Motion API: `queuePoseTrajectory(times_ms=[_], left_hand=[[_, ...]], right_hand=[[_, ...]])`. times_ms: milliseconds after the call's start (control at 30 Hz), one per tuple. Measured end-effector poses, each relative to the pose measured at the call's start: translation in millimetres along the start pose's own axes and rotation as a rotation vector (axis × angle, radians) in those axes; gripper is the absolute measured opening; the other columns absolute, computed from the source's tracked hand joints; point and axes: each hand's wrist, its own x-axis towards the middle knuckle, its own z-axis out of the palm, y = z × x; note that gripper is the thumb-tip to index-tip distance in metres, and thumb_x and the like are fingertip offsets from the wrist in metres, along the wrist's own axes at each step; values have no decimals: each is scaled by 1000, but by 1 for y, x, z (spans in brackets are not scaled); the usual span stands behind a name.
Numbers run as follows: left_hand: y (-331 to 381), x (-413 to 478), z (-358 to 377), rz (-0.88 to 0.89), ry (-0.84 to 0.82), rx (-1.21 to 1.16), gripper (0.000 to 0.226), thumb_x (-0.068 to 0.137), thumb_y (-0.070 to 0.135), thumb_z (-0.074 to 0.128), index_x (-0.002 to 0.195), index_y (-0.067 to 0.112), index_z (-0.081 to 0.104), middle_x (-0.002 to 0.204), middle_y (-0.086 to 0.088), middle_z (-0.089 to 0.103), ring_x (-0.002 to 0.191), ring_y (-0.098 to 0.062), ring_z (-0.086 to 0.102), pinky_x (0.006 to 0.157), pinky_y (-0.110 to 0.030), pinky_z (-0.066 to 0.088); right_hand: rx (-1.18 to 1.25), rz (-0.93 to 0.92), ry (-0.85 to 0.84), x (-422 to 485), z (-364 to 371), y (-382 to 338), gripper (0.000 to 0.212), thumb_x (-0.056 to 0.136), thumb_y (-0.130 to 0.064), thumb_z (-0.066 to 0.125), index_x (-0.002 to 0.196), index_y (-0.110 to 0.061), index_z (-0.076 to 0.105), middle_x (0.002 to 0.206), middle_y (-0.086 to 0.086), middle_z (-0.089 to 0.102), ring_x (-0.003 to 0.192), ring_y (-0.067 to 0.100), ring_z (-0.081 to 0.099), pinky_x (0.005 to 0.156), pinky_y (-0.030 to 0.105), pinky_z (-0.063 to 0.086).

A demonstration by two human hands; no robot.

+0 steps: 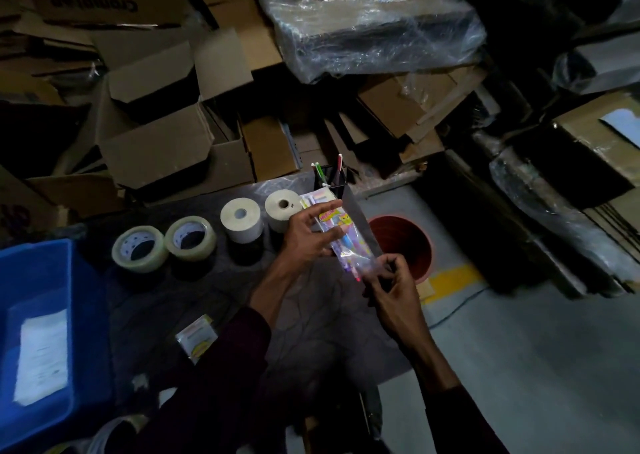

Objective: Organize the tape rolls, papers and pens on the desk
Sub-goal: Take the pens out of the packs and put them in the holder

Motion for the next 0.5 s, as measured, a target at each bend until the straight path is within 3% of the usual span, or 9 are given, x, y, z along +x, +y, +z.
queuePoseTrajectory(times_ms=[133,200,267,333,433,500], left_hand=[[8,3,-12,7,135,-23,45,82,-9,66,124,6,61,96,-11,67,77,-15,69,56,-33,59],[11,5,-22,15,190,-24,43,82,-4,69,121,13,63,103,-15,69,79,-20,69,61,-42,59],[12,6,-32,27,216,-30,42,81,0,72,117,20,66,114,-19,68,88,-26,70,73,-59,55],[11,6,-38,28,228,-41,41,81,2,73,114,25,68,117,-21,67,93,-30,70,79,-68,50],[12,5,-41,27,219,-10,41,80,4,74,112,30,69,115,-17,69,97,-31,70,78,-70,50],[12,4,-42,31,209,-2,41,81,4,74,112,31,69,114,-16,70,97,-30,70,78,-70,50]], right_hand=[[-30,45,-201,-10,-26,4,22,98,-11,57,113,-17,42,98,7,70,65,13,61,52,27,46],[-28,115,-239,-12,-39,3,28,97,-7,56,121,-17,46,91,1,67,63,14,55,50,25,41],[54,207,-197,-6,-43,3,35,94,1,48,123,-18,54,75,-1,58,52,10,41,45,20,29],[120,233,-142,2,-40,4,26,100,-7,41,120,-8,58,65,-4,49,46,7,32,43,18,22],[187,175,-85,13,-27,1,40,105,-26,40,111,12,53,64,2,39,43,5,27,41,17,19],[198,145,-66,21,-17,-6,40,105,-27,42,109,8,59,68,3,45,44,5,32,41,17,22]])
